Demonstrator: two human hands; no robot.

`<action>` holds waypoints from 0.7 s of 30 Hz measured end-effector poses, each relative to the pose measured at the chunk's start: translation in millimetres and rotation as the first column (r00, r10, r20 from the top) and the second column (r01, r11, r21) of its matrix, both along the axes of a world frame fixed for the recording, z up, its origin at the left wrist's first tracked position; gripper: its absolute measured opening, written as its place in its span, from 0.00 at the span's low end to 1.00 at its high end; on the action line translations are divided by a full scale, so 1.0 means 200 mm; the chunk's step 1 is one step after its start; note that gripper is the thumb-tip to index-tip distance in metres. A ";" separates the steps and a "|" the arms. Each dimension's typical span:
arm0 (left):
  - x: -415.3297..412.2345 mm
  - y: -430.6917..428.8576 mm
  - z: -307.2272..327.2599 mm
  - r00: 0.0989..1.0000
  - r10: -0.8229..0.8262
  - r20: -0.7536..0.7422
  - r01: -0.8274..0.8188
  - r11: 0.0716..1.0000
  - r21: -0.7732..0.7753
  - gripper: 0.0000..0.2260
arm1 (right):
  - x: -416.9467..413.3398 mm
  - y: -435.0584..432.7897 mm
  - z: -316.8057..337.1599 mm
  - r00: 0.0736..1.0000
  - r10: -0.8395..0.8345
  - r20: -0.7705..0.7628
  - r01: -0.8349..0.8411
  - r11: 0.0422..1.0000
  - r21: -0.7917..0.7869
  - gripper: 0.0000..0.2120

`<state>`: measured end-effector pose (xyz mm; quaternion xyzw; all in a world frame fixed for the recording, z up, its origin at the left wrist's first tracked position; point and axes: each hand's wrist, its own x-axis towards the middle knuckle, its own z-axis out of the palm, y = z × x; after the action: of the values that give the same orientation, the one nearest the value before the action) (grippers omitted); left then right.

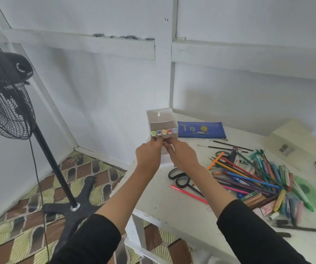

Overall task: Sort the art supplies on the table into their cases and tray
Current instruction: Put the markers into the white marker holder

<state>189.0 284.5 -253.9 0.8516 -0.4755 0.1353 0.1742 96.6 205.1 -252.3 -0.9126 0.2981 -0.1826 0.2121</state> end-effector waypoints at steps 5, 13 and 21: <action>-0.02 0.01 -0.02 0.999 0.045 0.027 -0.044 0.999 -0.025 0.13 | 0.00 -0.02 0.03 0.992 -0.033 -0.121 0.016 0.990 -0.138 0.17; -0.04 0.04 -0.11 0.997 -0.074 0.007 0.074 0.967 -0.243 0.14 | -0.07 -0.05 0.09 0.947 0.215 -0.238 -0.230 0.973 -0.035 0.22; -0.18 -0.01 -0.21 0.945 -0.249 0.213 0.321 0.831 -0.455 0.06 | -0.52 -0.14 0.01 0.996 0.085 0.023 -0.084 0.996 -0.039 0.15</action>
<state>152.7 281.7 -295.5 0.6880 -0.5597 0.2832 0.3648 -6.5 177.4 -249.4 -0.9258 0.2532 -0.1906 0.2060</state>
